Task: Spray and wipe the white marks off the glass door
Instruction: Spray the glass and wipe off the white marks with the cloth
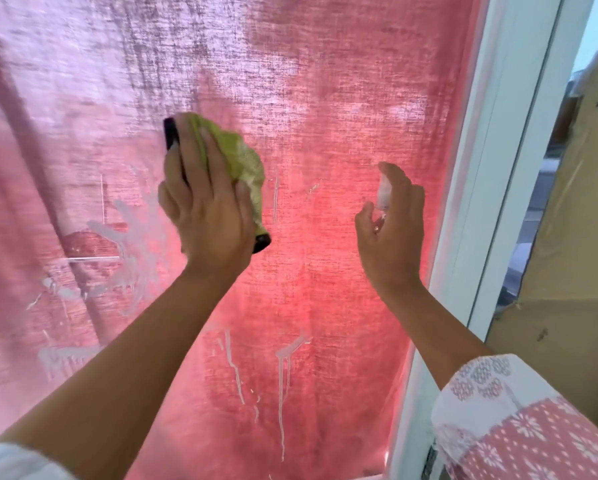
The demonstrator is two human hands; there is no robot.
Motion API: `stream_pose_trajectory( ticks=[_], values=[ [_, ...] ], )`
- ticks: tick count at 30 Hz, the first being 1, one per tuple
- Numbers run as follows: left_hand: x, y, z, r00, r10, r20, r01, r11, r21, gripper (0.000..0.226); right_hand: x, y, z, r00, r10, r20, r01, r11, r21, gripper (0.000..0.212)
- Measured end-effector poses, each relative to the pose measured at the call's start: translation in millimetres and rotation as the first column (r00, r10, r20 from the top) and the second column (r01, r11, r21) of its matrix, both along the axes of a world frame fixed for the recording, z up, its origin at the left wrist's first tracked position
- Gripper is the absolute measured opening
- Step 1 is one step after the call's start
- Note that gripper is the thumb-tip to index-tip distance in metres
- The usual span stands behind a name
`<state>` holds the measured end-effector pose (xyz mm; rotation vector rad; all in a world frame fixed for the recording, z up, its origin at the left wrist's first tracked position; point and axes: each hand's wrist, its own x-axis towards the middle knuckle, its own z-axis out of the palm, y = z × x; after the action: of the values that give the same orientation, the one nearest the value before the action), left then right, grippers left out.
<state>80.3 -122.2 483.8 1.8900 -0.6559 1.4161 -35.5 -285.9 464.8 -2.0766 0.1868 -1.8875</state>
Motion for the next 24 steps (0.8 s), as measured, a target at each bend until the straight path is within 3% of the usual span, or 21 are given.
stream_pose_trajectory(
  ticks=[2,6,9,12,14,17,20,24],
  values=[
    [-6.7,-24.3,11.8,0.999,-0.002,0.046,0.002,1.0,0.011,0.058,0.0,-5.4,-0.6,1.0,-0.019,0.005,0.019,1.0,0.011,0.046],
    [-0.6,-45.3,13.3,0.95,0.095,0.299,-0.146,0.978,0.152,0.055,5.5,-9.0,-5.1,0.999,-0.032,0.012,0.033,0.999,-0.032,0.044],
    [5.6,-41.1,-15.5,0.854,-0.018,0.519,-0.183,0.925,0.333,0.053,6.8,-11.6,-10.1,0.998,-0.055,0.026,0.057,0.997,-0.051,0.044],
    [10.5,-32.8,-57.4,0.761,-0.136,0.634,-0.26,0.831,0.492,0.058,4.5,-16.4,-19.6,0.998,-0.065,0.02,0.066,0.996,-0.058,0.044],
    [15.7,-24.3,-66.5,0.74,-0.206,0.64,-0.267,0.784,0.561,0.061,0.3,-22.3,-29.4,0.995,-0.096,-0.02,0.095,0.992,-0.078,0.045],
    [16.0,-18.1,-55.1,0.74,-0.195,0.644,-0.263,0.797,0.544,0.06,-9.3,-34.6,-40.6,0.987,-0.137,-0.078,0.129,0.986,-0.104,0.047],
    [3.7,-32.9,-28.1,0.804,-0.07,0.59,-0.216,0.891,0.4,0.064,-22.9,-49.0,-43.2,0.982,-0.17,-0.085,0.153,0.972,-0.179,0.049],
    [-23.8,-77.7,-2.2,0.922,0.035,0.387,-0.119,0.974,0.194,0.057,-40.2,-74.9,-42.0,0.964,-0.266,-0.023,0.249,0.928,-0.276,0.049]
  ],
)
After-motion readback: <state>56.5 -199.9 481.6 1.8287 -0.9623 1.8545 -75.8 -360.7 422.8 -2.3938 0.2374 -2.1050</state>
